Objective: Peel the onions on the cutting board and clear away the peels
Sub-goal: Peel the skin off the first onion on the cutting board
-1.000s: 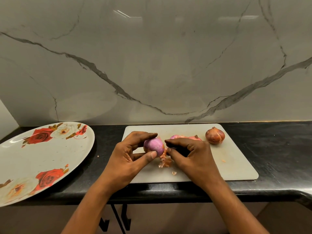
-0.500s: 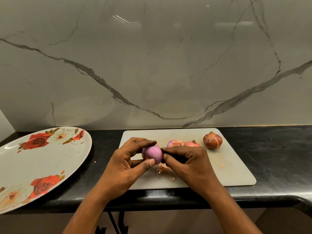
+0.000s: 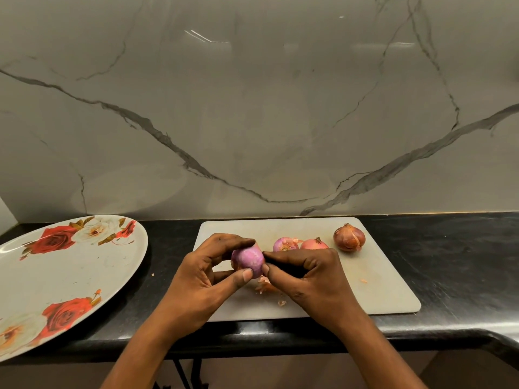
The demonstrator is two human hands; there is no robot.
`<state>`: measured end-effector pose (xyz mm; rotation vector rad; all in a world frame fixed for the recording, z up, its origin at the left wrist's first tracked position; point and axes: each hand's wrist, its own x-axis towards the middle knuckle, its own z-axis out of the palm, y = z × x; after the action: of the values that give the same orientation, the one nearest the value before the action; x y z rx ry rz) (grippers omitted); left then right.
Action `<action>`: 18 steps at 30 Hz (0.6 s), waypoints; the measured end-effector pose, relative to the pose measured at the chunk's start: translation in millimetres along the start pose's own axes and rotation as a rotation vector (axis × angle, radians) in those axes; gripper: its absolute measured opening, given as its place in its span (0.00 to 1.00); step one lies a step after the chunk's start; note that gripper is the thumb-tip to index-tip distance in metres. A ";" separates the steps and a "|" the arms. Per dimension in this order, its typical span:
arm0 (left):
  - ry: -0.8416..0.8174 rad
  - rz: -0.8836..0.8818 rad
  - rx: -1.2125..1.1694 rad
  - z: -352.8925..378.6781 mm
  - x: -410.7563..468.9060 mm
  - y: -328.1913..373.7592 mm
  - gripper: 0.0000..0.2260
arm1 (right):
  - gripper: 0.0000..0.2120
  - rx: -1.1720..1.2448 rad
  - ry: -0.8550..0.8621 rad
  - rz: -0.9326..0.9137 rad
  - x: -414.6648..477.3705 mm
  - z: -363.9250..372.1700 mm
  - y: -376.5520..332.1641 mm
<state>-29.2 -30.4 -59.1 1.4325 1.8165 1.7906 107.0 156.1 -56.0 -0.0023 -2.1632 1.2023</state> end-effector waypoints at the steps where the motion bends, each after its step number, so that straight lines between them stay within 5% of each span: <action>1: -0.003 -0.001 0.001 -0.2 -0.1 -0.4 0.21 | 0.12 -0.002 0.000 -0.003 0.6 -0.2 -0.7; 18: -0.008 -0.019 -0.004 0.0 -0.5 5.0 0.20 | 0.08 -0.016 0.067 0.009 0.9 0.7 1.6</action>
<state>-26.6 -31.9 -55.0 1.4140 1.8151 1.7758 105.4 156.8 -57.0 -0.0589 -2.1166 1.1739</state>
